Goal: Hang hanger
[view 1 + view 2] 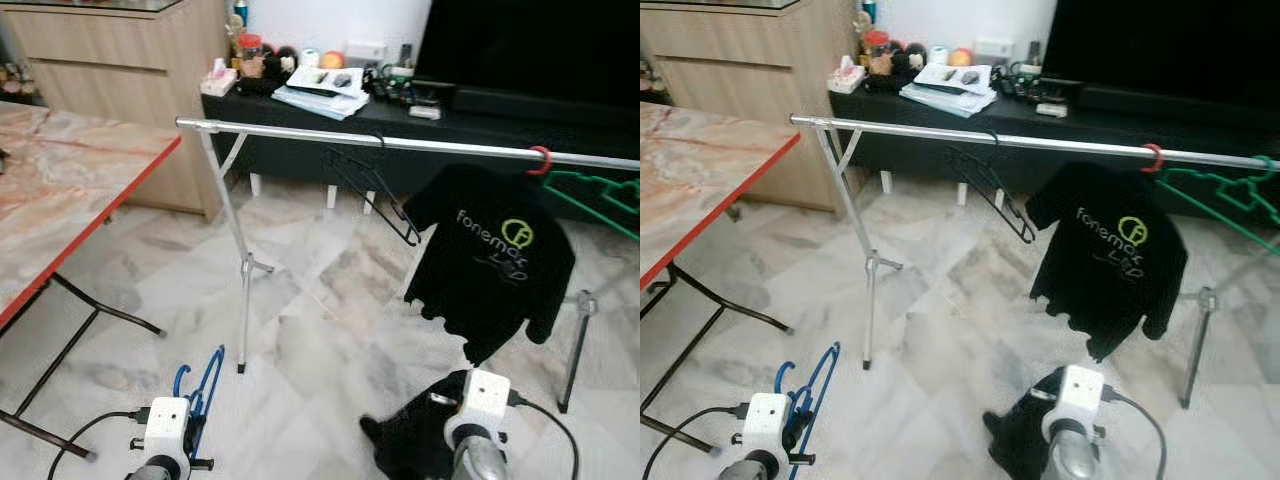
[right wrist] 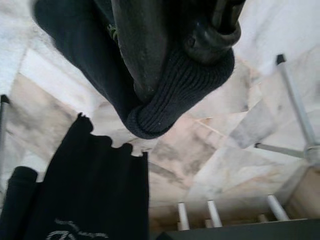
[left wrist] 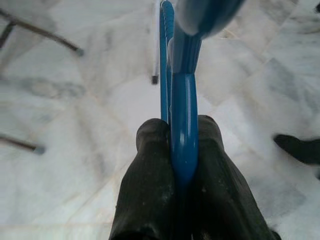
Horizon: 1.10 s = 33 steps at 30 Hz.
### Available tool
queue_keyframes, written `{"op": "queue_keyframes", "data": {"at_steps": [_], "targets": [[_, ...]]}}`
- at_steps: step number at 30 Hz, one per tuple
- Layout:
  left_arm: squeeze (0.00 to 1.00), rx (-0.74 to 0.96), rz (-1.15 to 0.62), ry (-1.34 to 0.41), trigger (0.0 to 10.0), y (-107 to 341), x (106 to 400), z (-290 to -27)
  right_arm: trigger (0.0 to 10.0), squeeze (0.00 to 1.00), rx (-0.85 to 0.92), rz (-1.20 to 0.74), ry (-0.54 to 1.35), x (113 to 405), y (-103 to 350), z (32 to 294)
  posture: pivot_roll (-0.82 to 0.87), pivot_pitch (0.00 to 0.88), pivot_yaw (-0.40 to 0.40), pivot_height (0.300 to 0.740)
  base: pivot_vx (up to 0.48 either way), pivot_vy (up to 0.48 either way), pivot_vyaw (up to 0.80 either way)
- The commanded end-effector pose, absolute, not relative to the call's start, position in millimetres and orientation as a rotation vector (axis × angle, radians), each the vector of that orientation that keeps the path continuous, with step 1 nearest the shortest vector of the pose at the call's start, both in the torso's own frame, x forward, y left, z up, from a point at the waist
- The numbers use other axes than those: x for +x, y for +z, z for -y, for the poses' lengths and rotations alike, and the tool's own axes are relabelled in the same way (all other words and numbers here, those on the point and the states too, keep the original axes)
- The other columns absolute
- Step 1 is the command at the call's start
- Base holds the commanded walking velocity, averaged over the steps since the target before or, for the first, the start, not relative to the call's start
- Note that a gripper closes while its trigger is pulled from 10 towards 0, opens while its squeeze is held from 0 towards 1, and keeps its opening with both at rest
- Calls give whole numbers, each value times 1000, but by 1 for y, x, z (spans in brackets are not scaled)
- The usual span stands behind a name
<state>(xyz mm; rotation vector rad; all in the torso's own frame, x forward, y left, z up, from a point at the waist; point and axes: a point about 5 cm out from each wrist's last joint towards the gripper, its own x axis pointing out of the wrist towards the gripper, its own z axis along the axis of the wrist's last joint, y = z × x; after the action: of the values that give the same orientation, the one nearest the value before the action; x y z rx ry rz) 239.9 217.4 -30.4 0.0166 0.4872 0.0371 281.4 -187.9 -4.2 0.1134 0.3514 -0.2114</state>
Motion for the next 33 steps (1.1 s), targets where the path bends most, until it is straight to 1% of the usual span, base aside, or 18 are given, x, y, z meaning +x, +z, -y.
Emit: {"op": "queue_keyframes", "data": {"at_steps": [1, 9, 17, 28, 33], "targets": [[0, -8, -518, 55, 10000, -35, 236, -216, 10000, 0, 101, -339, -225, 284, 0, 197, -36, 34, -27, 740, -311, 0, 0], [0, -9, -493, 77, 10000, -30, 242, -221, 10000, 0, 122, -341, -236, 289, 3, 198, -18, 0, -33, 740, -312, 0, 0], [0, -17, -476, 92, 10000, -29, 242, -221, 10000, 0, 125, -346, -239, 288, 3, 202, 3, 0, -44, 740, -313, 0, -722], [0, -7, -453, 94, 10000, -29, 235, -227, 10000, 0, 131, -344, -233, 285, 0, 199, 19, 15, -32, 740, -313, 0, 0], [0, 3, -453, 97, 10000, -29, 232, -231, 10000, 0, 132, -354, -240, 281, -3, 200, 12, 11, -16, 740, 0, 0, 0]]}}
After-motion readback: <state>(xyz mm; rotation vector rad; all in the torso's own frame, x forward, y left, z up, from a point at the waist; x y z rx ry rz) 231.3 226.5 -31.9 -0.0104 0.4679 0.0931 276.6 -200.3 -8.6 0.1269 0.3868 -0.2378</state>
